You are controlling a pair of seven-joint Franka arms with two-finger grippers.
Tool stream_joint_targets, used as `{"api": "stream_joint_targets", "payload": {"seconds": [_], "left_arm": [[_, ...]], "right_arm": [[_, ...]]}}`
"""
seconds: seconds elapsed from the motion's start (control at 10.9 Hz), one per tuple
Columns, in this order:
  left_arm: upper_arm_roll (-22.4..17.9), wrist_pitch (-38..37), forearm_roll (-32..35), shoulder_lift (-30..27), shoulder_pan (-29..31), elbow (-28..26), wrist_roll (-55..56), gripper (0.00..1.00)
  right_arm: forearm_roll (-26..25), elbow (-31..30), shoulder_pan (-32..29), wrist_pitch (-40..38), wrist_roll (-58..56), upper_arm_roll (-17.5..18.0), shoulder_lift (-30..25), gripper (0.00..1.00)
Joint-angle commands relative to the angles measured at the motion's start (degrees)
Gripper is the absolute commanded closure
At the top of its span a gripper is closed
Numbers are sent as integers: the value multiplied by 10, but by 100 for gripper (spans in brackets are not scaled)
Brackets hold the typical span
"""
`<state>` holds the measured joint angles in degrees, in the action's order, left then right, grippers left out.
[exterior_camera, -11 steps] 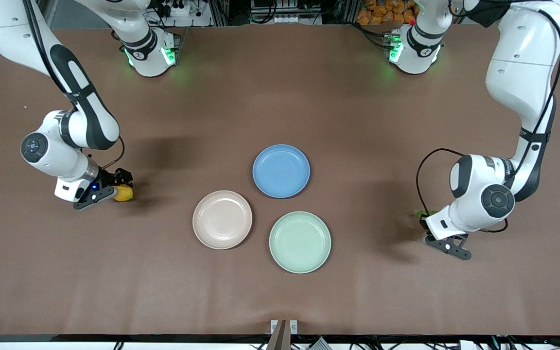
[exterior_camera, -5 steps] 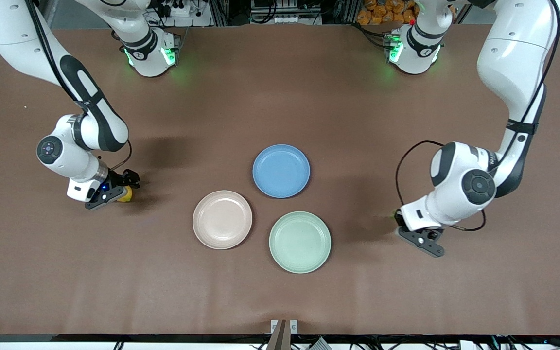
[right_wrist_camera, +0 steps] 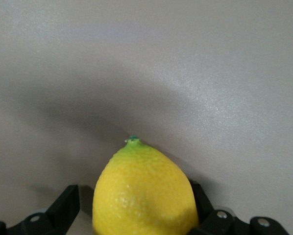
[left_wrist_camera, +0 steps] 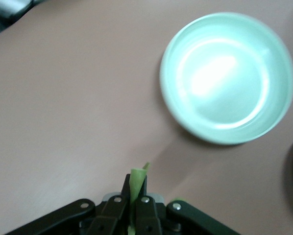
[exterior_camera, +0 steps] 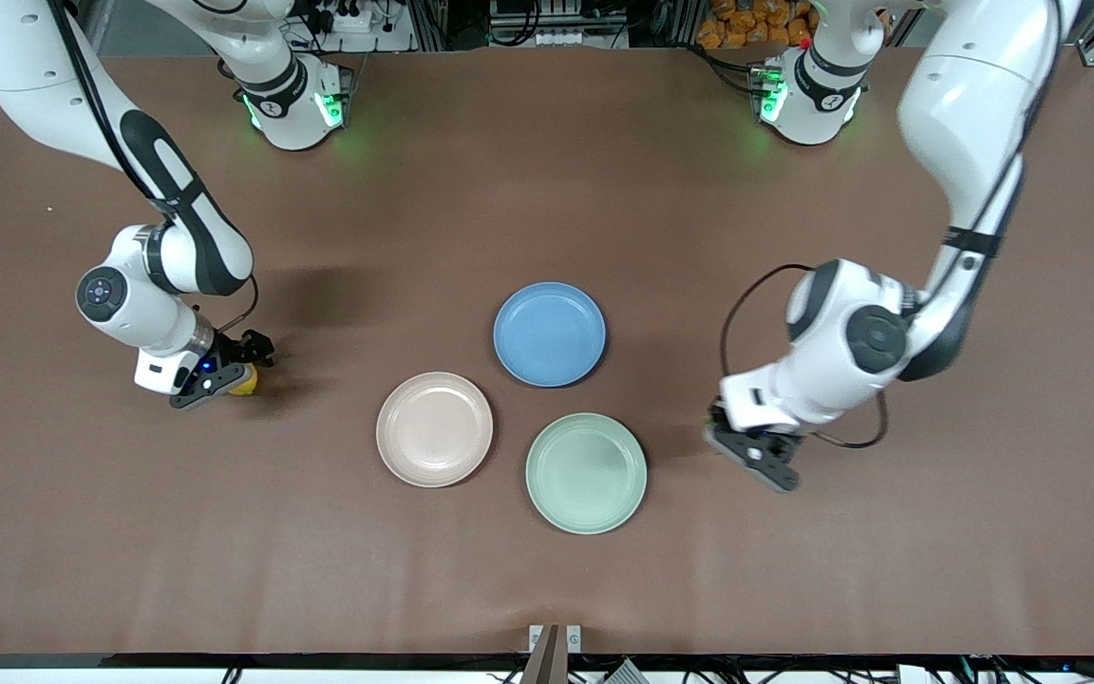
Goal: Place lemon and lettuce in plates
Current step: 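Carry the lettuce over the mint green plate and release it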
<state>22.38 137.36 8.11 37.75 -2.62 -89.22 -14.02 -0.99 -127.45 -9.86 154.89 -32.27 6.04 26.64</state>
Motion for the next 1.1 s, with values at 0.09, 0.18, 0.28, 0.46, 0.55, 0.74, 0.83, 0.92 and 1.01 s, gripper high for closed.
{"api": "stream_joint_targets", "payload": {"seconds": [0.09,0.18,0.28,0.46,0.55,0.74,0.83,0.92,1.01], "left_arm": [[-8,233,-16,101,-86,34,29,100],[-8,252,-15,118,-103,51,67,100],[-14,253,-14,126,-119,66,85,100],[-34,254,-16,129,-139,69,108,100],[-35,254,-15,131,-145,69,128,100],[-42,254,-17,132,-153,67,146,1],[-42,254,-15,131,-154,67,160,0],[-42,253,-14,128,-155,67,168,0],[-42,252,-12,122,-151,67,168,0]], "right_arm": [[-12,-6,-10,28,-5,6,18,4],[-14,-6,-10,27,-5,6,18,12],[-14,-4,-10,27,-5,6,19,36],[-14,-4,-10,26,-5,6,23,58],[-14,-2,-10,23,-5,6,23,64],[-14,11,-11,18,-13,6,21,65],[-13,21,-13,3,-13,6,19,65],[-13,41,-12,-34,-12,6,17,65],[-12,63,-11,-72,-10,6,16,65]]}}
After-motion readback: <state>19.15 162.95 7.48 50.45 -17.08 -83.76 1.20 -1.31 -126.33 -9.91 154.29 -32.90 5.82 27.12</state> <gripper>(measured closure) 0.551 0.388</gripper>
